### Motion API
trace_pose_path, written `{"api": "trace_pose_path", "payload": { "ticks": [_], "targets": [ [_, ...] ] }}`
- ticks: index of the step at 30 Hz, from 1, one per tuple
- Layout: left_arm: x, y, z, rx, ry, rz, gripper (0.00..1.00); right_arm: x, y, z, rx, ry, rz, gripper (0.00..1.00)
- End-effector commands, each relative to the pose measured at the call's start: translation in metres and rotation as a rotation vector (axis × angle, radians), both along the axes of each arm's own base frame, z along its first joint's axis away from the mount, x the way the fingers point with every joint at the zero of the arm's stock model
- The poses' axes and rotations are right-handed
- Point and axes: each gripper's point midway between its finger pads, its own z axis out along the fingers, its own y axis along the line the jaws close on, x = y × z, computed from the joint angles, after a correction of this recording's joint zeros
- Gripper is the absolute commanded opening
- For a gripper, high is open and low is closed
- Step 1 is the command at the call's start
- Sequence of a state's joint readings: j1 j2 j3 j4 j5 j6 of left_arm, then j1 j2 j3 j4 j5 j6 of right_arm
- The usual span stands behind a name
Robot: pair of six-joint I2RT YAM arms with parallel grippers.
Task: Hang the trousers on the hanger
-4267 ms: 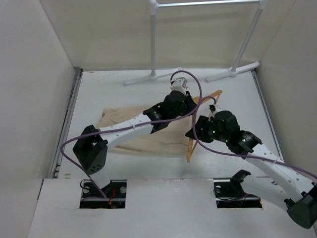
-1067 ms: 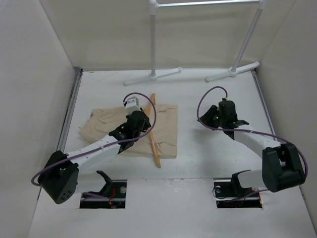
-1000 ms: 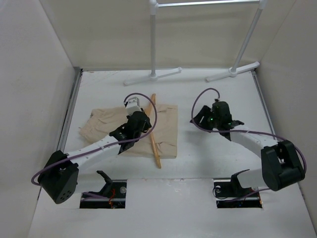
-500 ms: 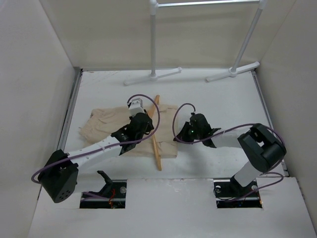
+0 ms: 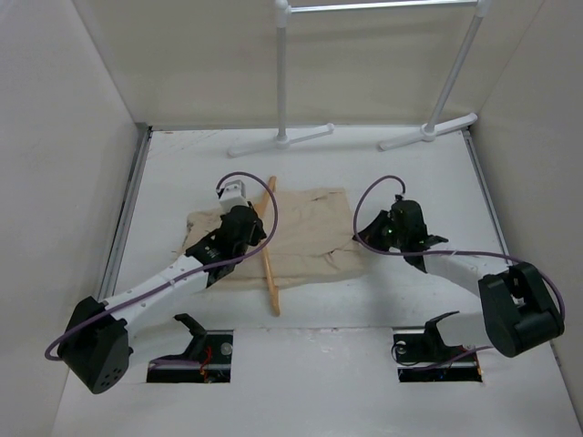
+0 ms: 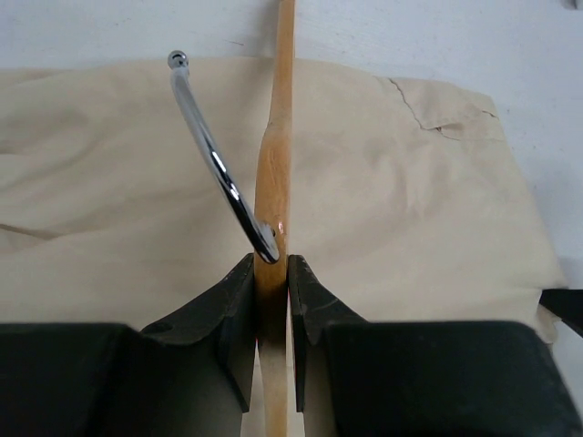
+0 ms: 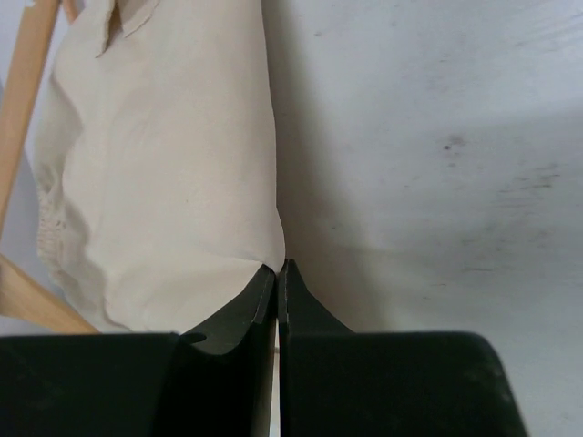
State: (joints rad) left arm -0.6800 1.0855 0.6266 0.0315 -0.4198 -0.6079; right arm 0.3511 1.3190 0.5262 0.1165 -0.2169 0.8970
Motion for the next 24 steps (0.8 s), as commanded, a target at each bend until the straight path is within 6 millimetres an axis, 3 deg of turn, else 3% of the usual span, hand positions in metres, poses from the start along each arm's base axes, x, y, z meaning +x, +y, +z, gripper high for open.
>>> {"api": "trace_pose_path", "payload": {
  "ticks": [1, 5, 8, 10, 13, 16, 19, 21, 24],
  "targets": [
    [0.003, 0.005, 0.009, 0.017, -0.029, 0.005, 0.03, -0.003, -0.014, -0.008, -0.069, 0.005, 0.000, 0.07],
    [0.008, 0.004, 0.014, 0.034, -0.039, 0.012, 0.03, -0.003, -0.030, -0.019, -0.136, 0.037, -0.055, 0.05],
    [0.010, 0.003, 0.017, 0.024, -0.047, 0.013, 0.03, -0.005, -0.031, -0.021, -0.150, 0.039, -0.049, 0.09],
    [0.011, -0.003, 0.022, 0.013, -0.053, 0.002, 0.03, -0.003, -0.030, -0.020, -0.159, 0.037, -0.046, 0.22],
    [0.011, -0.018, 0.037, -0.003, -0.075, -0.027, 0.03, -0.004, -0.029, -0.012, -0.160, 0.030, -0.046, 0.55],
    [0.013, -0.031, 0.056, -0.017, -0.099, -0.043, 0.03, -0.005, -0.034, 0.018, -0.190, -0.039, -0.049, 0.69],
    [0.014, -0.039, 0.073, -0.025, -0.119, -0.051, 0.03, -0.010, -0.029, 0.061, -0.206, -0.146, -0.018, 0.69],
    [0.015, -0.042, 0.080, -0.023, -0.126, -0.054, 0.03, -0.020, -0.008, 0.089, -0.167, -0.228, 0.063, 0.59],
    [0.017, -0.044, 0.082, -0.008, -0.122, -0.051, 0.03, -0.047, 0.047, 0.124, -0.069, -0.327, 0.245, 0.36]
  ]
}}
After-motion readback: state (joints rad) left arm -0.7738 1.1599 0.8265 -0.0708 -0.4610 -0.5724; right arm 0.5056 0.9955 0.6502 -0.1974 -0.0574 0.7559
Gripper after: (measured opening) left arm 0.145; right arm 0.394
